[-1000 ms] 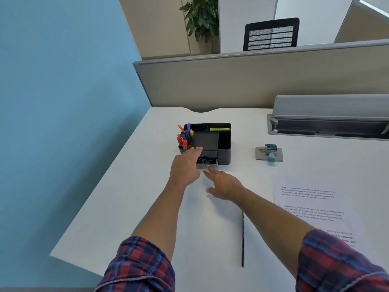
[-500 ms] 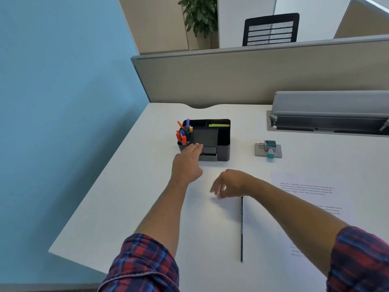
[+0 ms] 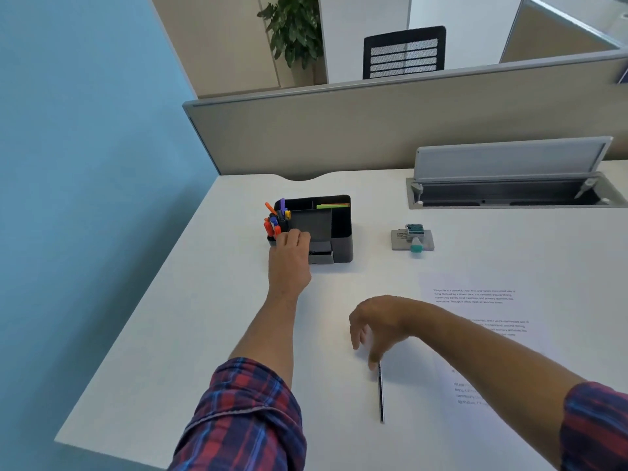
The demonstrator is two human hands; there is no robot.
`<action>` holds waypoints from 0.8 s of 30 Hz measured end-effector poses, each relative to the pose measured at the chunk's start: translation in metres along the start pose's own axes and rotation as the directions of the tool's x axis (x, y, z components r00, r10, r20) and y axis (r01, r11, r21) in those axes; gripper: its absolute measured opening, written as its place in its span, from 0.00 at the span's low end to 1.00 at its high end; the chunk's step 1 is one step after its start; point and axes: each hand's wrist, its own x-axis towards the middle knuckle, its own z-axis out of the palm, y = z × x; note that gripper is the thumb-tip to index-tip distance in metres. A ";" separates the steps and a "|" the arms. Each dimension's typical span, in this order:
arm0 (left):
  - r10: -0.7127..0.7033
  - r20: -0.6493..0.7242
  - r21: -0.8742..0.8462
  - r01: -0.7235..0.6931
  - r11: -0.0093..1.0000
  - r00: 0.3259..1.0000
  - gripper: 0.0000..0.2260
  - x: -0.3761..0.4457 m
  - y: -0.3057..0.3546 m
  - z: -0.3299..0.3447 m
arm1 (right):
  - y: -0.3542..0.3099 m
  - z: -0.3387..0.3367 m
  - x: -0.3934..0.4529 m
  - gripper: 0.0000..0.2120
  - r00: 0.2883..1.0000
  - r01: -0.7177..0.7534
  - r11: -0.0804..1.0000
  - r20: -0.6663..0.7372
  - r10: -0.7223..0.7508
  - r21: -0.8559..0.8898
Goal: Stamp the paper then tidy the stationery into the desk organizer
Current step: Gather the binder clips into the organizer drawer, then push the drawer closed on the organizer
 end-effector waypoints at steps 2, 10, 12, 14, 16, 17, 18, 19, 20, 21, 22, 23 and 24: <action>-0.021 -0.016 0.018 0.021 1.000 1.000 0.24 0.003 0.003 0.001 | 0.000 0.003 -0.003 0.26 0.999 0.028 0.999 0.033 -0.027 -0.023; -0.030 -0.029 0.047 0.032 0.998 0.999 0.20 0.019 0.002 0.000 | -0.002 0.008 0.000 0.19 0.995 0.097 0.988 0.048 -0.092 -0.121; -0.014 -0.021 0.040 0.014 0.999 1.000 0.19 0.022 -0.001 0.001 | -0.002 0.008 0.003 0.17 0.995 0.102 0.987 0.030 -0.099 -0.122; 0.010 -0.021 0.038 -0.009 0.999 1.000 0.19 0.024 -0.004 0.002 | -0.002 0.009 0.005 0.17 0.994 0.108 0.986 0.025 -0.106 -0.123; 0.034 -0.027 0.030 -0.033 0.999 0.999 0.19 0.026 -0.007 0.004 | -0.001 0.008 0.006 0.16 0.994 0.113 0.986 0.022 -0.111 -0.123; 0.045 -0.030 0.028 -0.044 0.999 0.999 0.19 0.026 -0.008 0.005 | -0.001 0.007 0.006 0.16 0.994 0.111 0.987 0.021 -0.110 -0.115; 0.053 -0.033 0.026 -0.053 0.998 0.998 0.20 0.026 -0.009 0.006 | 0.000 0.006 0.006 0.15 0.994 0.109 0.988 0.020 -0.107 -0.105; 0.063 -0.039 0.025 -0.062 0.998 0.997 0.21 0.025 -0.010 0.007 | 0.001 0.006 0.006 0.14 0.994 0.106 0.989 0.019 -0.105 -0.100; 0.074 -0.042 0.026 -0.072 0.997 0.996 0.23 0.025 -0.011 0.008 | 0.002 0.006 0.006 0.14 0.995 0.103 0.990 0.019 -0.102 -0.099; 0.084 -0.044 0.032 -0.083 0.996 0.995 0.24 0.025 -0.012 0.009 | 0.002 0.006 0.006 0.13 0.995 0.101 0.990 0.019 -0.099 -0.099; 0.092 -0.047 0.040 -0.090 0.995 0.995 0.25 0.025 -0.012 0.011 | 0.002 0.005 0.007 0.12 0.995 0.098 0.990 0.018 -0.097 -0.098; 0.094 -0.053 0.048 -0.092 0.995 0.994 0.25 0.025 -0.011 0.012 | 0.002 0.005 0.008 0.11 0.995 0.097 0.991 0.017 -0.096 -0.096; 0.092 -0.058 0.050 -0.089 0.995 0.994 0.24 0.026 -0.011 0.013 | 0.002 0.005 0.008 0.11 0.995 0.097 0.991 0.017 -0.096 -0.097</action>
